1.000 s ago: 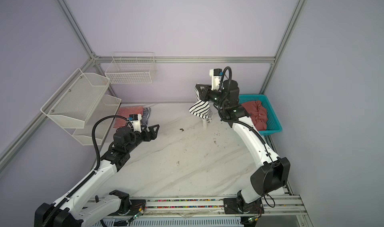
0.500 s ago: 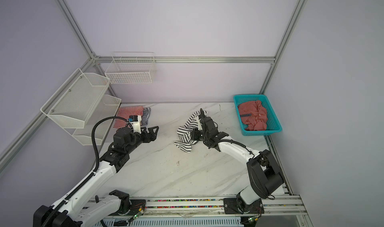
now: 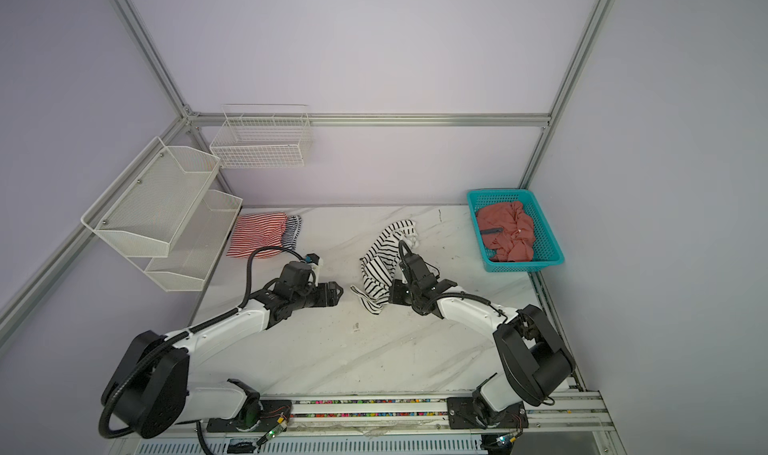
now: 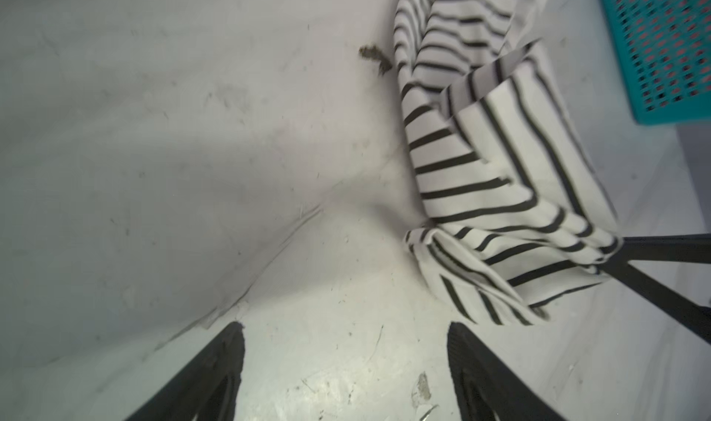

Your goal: Fold and stack the tank tops

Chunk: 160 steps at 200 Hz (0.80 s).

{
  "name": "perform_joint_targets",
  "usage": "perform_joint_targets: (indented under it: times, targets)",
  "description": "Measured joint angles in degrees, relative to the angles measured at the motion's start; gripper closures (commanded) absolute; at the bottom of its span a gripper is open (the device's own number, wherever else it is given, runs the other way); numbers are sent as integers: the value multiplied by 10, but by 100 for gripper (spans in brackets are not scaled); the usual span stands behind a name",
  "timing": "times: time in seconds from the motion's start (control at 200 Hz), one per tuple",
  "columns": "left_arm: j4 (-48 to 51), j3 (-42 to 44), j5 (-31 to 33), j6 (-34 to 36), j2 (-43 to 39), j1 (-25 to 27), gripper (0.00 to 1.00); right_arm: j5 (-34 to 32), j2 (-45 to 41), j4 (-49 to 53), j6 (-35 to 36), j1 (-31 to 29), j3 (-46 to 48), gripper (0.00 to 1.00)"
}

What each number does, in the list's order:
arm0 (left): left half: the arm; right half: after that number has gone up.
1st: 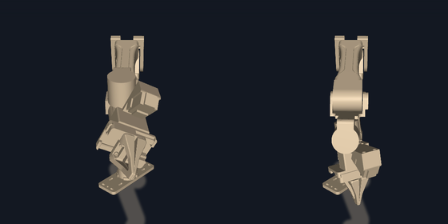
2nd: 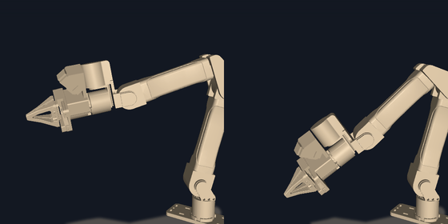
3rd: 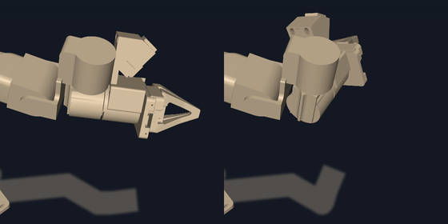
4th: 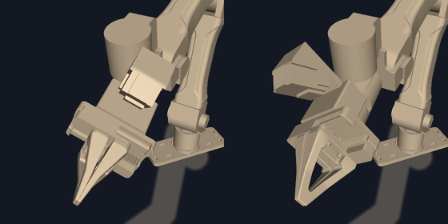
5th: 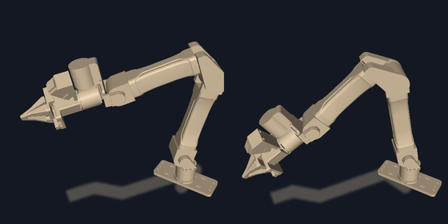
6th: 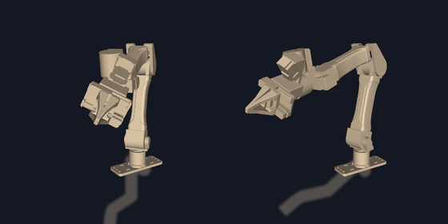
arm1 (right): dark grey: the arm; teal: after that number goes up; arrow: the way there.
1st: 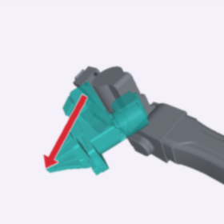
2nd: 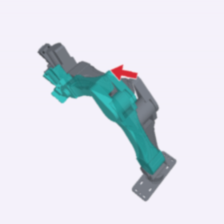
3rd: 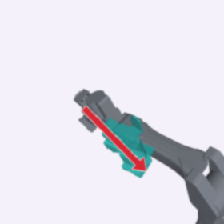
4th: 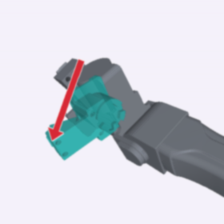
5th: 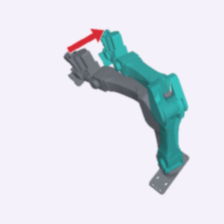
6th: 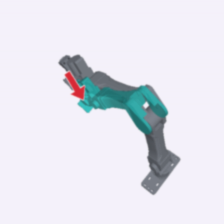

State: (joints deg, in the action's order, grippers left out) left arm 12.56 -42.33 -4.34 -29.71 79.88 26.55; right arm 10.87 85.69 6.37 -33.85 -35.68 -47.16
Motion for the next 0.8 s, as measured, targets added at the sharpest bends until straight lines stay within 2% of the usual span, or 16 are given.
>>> perform_joint_targets:
  times: [0.085, 0.17, 0.545, 0.8]
  targets:
    - [38, -34, 4, -8, 61, 8, 18, -7, 0, 5, -6, 0, 14, 100]
    - [56, -58, 7, -17, 88, 14, 18, -14, 0, 7, -12, -2, 22, 100]
    - [66, -116, 15, -55, 92, 38, 19, -26, 9, 7, -23, -20, 51, 100]
    - [66, -151, -2, -76, 129, 39, 21, -25, 29, -6, -30, -24, 56, 100]
